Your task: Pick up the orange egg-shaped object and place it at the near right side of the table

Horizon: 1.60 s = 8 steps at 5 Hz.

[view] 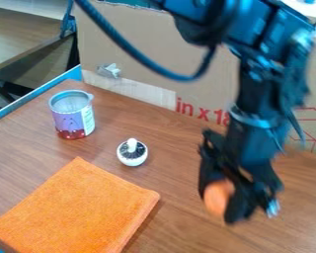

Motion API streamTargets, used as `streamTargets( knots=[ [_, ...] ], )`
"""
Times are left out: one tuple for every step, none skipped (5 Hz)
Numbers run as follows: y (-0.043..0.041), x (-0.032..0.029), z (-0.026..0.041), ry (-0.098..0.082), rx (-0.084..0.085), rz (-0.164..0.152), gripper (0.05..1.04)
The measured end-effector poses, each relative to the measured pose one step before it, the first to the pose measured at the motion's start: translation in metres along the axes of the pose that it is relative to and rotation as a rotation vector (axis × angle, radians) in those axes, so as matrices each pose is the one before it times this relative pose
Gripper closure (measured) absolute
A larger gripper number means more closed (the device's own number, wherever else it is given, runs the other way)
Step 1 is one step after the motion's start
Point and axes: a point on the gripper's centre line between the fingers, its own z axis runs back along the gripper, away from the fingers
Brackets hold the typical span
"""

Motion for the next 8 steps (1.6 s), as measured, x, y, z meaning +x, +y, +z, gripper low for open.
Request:
streamTargets(
  knots=[
    [-0.04081,-0.01637,-0.01539,0.0398,0.0072,-0.0814,0.403],
    [-0.02409,0.00335,-0.01809,0.0351,-0.012,-0.0783,0.403],
    [0.00016,0.00569,-0.03001,0.1107,0.0022,-0.0269,0.403],
    [0.01702,0.00425,0.00386,-0.0092,0.0353,-0.0024,0.403],
    [0.00886,-0.00237,-0.00194,0.0519,0.0225,-0.0033,0.403],
    [-0.00234,-0.00366,-0.00869,0.0556,-0.0173,-0.0127,0.403],
    [-0.00396,-0.00507,-0.00843,0.0412,-0.0233,0.0037,0.403],
    [-0.00151,0.00038,-0.00277,0.0053,-0.0107,0.0048,0.404]
  ],
)
